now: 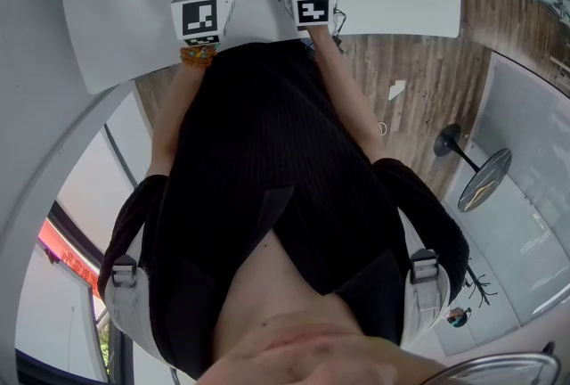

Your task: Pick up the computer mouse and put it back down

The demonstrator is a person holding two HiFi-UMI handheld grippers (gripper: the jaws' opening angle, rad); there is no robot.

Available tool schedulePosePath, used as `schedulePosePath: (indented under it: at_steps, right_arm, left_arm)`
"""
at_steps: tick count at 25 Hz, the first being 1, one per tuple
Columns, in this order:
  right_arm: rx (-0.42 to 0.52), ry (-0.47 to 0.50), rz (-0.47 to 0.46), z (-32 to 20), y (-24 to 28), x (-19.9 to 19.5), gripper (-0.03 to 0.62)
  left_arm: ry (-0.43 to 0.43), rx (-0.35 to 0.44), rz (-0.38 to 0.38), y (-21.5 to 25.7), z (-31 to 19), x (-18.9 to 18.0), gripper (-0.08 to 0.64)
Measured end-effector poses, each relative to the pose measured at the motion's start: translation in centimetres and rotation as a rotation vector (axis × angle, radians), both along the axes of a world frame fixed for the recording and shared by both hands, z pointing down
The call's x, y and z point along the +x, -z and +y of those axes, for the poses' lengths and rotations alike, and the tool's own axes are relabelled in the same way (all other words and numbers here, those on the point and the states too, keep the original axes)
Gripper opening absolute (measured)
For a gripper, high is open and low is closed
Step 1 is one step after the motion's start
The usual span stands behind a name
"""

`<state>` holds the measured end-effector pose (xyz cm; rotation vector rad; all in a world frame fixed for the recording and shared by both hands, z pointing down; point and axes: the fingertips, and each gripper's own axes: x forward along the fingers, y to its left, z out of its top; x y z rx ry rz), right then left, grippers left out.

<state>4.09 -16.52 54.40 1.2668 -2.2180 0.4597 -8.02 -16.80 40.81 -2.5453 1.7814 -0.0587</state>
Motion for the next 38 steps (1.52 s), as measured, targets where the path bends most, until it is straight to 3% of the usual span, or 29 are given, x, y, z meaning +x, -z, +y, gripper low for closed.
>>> schedulePosePath:
  at_steps: [15, 33, 38]
  right_arm:
    - [0.366, -0.047, -0.085, -1.4, 9.8, -0.1, 0.285]
    - [0.657, -0.027, -0.192, -0.1, 17.1, -0.8, 0.285]
    - [0.7, -0.032, -0.206, 0.1, 18.1, -1.0, 0.285]
  left_arm:
    - [0.002, 0.013, -0.002, 0.5, 0.1, -0.1, 0.014]
    - [-0.004, 0.035, -0.011, 1.1, 0.1, 0.1, 0.014]
    - [-0.008, 0.04, -0.01, 1.1, 0.0, 0.2, 0.014]
